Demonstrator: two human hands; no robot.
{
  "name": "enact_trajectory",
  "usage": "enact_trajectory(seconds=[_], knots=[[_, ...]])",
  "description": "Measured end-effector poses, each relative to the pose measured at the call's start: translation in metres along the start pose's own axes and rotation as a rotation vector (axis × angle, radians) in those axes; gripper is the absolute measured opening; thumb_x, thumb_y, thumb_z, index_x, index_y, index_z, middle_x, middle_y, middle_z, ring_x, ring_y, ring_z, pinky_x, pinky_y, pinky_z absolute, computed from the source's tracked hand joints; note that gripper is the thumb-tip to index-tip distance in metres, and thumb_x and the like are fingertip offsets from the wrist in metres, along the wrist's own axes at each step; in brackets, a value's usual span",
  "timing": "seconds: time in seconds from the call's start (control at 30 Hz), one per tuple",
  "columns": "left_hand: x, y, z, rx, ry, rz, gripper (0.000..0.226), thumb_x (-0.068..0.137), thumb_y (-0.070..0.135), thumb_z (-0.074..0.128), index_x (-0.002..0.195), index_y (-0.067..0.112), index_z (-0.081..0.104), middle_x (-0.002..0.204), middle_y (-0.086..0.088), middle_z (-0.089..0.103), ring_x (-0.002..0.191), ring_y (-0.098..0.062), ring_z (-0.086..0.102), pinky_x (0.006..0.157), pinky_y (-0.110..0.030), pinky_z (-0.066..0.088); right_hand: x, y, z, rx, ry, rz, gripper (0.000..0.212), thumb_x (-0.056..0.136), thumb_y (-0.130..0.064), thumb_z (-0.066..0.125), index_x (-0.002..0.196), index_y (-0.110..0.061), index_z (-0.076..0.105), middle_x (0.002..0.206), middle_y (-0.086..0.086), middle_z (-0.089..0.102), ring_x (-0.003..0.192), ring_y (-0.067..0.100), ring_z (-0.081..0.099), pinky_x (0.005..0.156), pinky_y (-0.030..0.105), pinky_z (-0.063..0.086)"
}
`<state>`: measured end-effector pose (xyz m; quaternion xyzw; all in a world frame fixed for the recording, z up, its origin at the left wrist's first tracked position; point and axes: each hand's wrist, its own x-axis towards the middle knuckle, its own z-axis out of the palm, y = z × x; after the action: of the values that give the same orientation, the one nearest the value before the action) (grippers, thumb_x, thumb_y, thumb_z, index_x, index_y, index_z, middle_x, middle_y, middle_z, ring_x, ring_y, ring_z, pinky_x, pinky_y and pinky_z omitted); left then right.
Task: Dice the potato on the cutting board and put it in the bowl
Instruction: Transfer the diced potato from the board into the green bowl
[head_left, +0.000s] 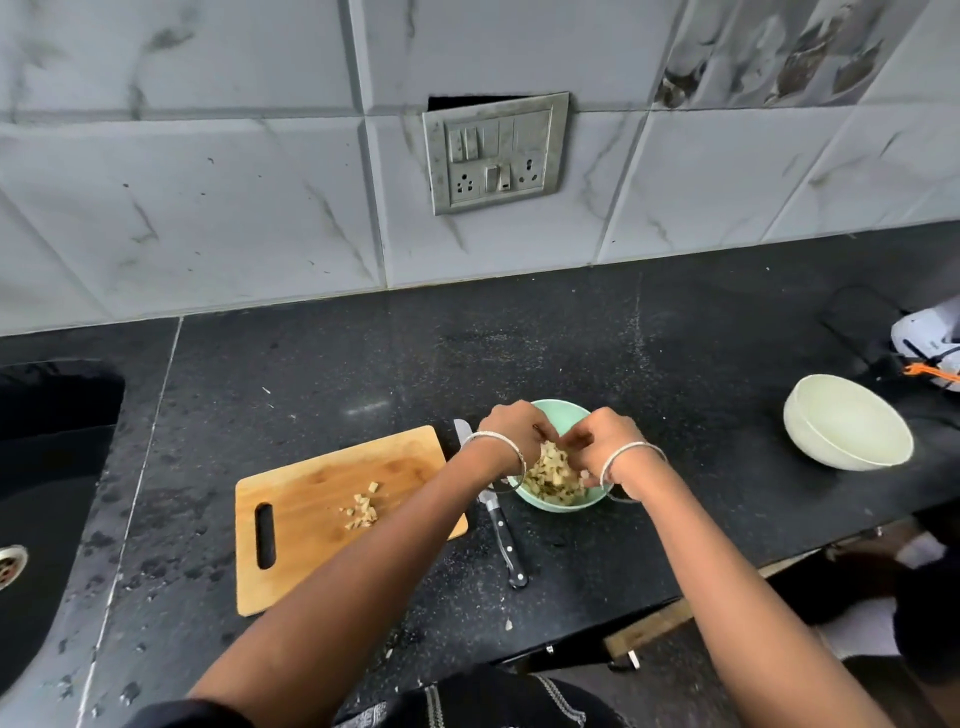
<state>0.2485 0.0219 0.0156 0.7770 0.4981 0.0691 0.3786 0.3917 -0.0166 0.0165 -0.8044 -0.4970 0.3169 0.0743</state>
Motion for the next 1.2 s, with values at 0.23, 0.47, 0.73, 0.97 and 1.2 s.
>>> enact_trajectory(seconds=[0.23,0.47,0.73,0.97,1.2], knots=[[-0.008,-0.011,-0.001,-0.234,0.177,0.025,0.022,0.075,0.003,0.064,0.083,0.022,0.073,0.069,0.007,0.074,0.073,-0.002,0.07,0.078,-0.031,0.058,-0.015,-0.013,0.011,-0.284,0.297,-0.131,0.016,0.089,-0.017,0.063,0.099,-0.022,0.074,0.11,0.013,0.066,0.101,0.034,0.063,0.085,0.037,0.051],[-0.022,-0.027,-0.012,-0.397,0.199,0.063,0.029,0.076,-0.01,0.063,0.086,0.014,0.075,0.076,0.002,0.074,0.072,0.0,0.069,0.075,-0.018,0.055,-0.043,-0.021,0.018,-0.16,0.331,-0.213,0.015,0.088,-0.014,0.065,0.096,-0.019,0.077,0.096,0.003,0.073,0.093,0.024,0.066,0.083,0.033,0.053],[-0.049,-0.088,-0.042,-0.371,0.313,-0.124,0.021,0.08,0.009,0.069,0.079,0.029,0.073,0.07,0.007,0.071,0.069,-0.008,0.067,0.075,-0.035,0.059,-0.076,-0.046,0.087,0.123,-0.051,-0.506,0.017,0.081,-0.009,0.069,0.093,-0.019,0.077,0.085,-0.008,0.074,0.076,0.002,0.067,0.08,0.023,0.055],[-0.108,-0.172,-0.059,-0.28,0.412,-0.349,0.032,0.085,0.005,0.054,0.075,0.033,0.067,0.072,0.001,0.069,0.071,-0.023,0.068,0.071,-0.044,0.059,-0.05,-0.087,0.15,-0.084,-0.1,-0.657,0.067,0.088,-0.039,0.068,0.145,-0.014,0.042,0.15,0.003,0.041,0.14,0.02,0.034,0.115,0.031,0.029],[-0.149,-0.209,-0.05,-0.324,0.48,-0.522,0.025,0.081,0.009,0.059,0.079,0.032,0.068,0.073,-0.001,0.07,0.071,-0.024,0.067,0.075,-0.041,0.057,-0.047,-0.117,0.201,-0.251,-0.031,-0.794,0.052,0.098,-0.02,0.055,0.145,-0.006,0.038,0.158,0.016,0.024,0.148,0.032,0.016,0.121,0.044,0.018]])
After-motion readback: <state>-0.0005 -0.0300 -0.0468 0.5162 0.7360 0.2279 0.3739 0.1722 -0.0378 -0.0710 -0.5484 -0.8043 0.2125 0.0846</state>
